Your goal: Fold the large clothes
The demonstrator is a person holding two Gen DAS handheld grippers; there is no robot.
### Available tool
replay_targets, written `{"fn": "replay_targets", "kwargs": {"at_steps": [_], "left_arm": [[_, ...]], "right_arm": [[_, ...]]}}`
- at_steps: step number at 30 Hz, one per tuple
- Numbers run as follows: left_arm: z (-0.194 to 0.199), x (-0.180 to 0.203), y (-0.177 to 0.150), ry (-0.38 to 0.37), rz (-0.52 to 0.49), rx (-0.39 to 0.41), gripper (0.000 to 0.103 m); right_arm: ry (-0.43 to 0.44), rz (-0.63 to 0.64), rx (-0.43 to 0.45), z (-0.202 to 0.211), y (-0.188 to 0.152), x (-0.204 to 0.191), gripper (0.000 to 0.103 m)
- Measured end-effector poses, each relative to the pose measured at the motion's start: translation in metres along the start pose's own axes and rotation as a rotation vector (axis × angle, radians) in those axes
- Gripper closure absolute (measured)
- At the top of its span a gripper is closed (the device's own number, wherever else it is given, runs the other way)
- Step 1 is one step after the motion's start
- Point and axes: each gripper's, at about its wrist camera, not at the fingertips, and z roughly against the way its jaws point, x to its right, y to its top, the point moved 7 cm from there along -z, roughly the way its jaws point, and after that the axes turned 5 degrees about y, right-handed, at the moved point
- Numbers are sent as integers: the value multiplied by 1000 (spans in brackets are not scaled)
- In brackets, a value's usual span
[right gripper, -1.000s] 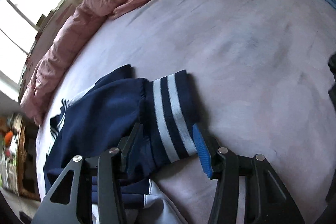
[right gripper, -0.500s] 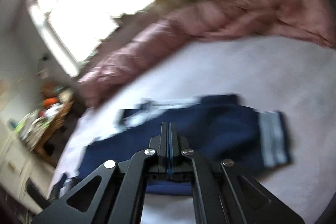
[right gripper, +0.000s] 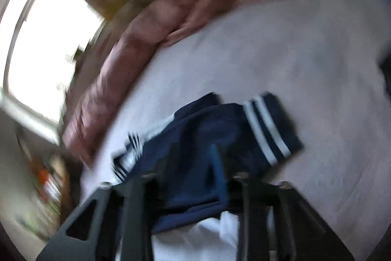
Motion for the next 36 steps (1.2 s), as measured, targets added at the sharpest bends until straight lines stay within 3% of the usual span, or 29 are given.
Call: {"fn": "replay_targets", "kwargs": {"at_steps": [4, 8, 13, 16, 18, 20, 22, 23, 25, 29, 32, 34, 36], "left_arm": [[-3, -1, -3, -2, 9, -16, 20], [-3, 3, -3, 2, -11, -11, 20], [-4, 7, -5, 6, -35, -11, 20], [-4, 7, -5, 7, -34, -11, 20], [-4, 8, -5, 8, -35, -12, 20], [-3, 8, -5, 8, -38, -9, 20], [-3, 7, -4, 8, -40, -6, 20], [-2, 8, -4, 9, -42, -4, 20], [-2, 8, -3, 10, -45, 0, 20], [-2, 8, -3, 11, -46, 1, 20], [0, 9, -1, 8, -42, 13, 21], [3, 9, 2, 2, -41, 26, 23], [8, 8, 6, 8, -41, 56, 32]], "right_arm": [[-51, -190, 9, 6, 7, 48, 45], [-2, -310, -64, -8, 4, 72, 45], [44, -335, -149, -43, -13, 70, 45], [73, -269, -210, -73, -19, 65, 47], [79, -222, -216, -84, -16, 63, 57], [77, -178, -164, -84, -8, 62, 73], [10, -72, -96, -84, 1, 60, 87], [-9, -29, -64, -83, 5, 58, 90], [2, 38, -14, -77, 10, 48, 91], [162, 155, 24, -58, 11, 5, 91], [223, 289, 45, -46, -1, -38, 91], [236, 355, 24, -48, -15, -62, 91], [247, 418, -13, -54, -35, -79, 91]]}}
